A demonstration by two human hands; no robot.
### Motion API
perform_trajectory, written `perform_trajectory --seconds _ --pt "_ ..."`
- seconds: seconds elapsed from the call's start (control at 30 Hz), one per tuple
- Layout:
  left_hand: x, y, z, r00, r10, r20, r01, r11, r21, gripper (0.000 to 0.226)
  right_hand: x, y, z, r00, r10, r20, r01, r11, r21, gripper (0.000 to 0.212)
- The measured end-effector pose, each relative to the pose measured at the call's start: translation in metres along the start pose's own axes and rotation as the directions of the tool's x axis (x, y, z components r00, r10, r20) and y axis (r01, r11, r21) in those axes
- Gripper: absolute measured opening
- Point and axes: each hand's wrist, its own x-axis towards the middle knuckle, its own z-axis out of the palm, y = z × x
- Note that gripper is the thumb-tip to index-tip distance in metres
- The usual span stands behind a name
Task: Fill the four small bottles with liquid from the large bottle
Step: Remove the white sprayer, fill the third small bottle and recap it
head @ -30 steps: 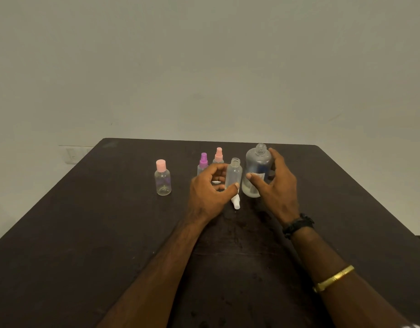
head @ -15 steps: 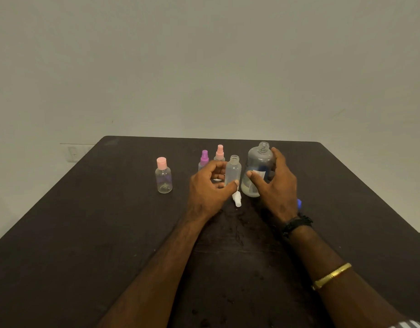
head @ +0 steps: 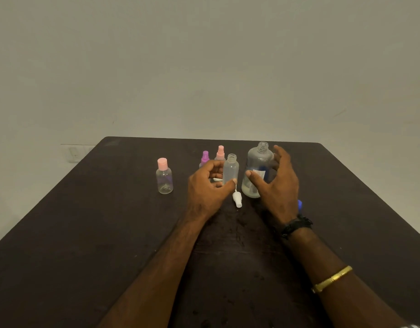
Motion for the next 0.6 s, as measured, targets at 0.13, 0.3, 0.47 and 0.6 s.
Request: perform_trajectory --seconds 0.13,0.3,0.47,0.6 --pt "0.001 0.0 -0.002 0.999 -0.005 -0.046 0.005 1.0 -0.002 0.046 -0.007 -0.014 -0.006 0.978 -0.13 -0.166 0.113 0.988 -0.11 0.077" --pt "0.001 0.002 -0.004 0.997 -0.004 -0.071 0.004 1.0 -0.009 0.038 -0.015 -0.023 -0.003 0.966 -0.247 -0.078 0.234 0.962 -0.139 0.037" --pt "0.0 0.002 -0.005 0.997 0.0 -0.071 0.0 1.0 0.011 0.041 -0.025 -0.024 0.005 0.961 -0.162 0.224 0.232 0.912 -0.339 0.013" --pt "0.001 0.0 -0.004 0.997 0.001 -0.076 0.0 1.0 0.022 0.043 -0.029 -0.025 0.011 0.929 -0.022 0.37 0.215 0.846 -0.488 0.029"
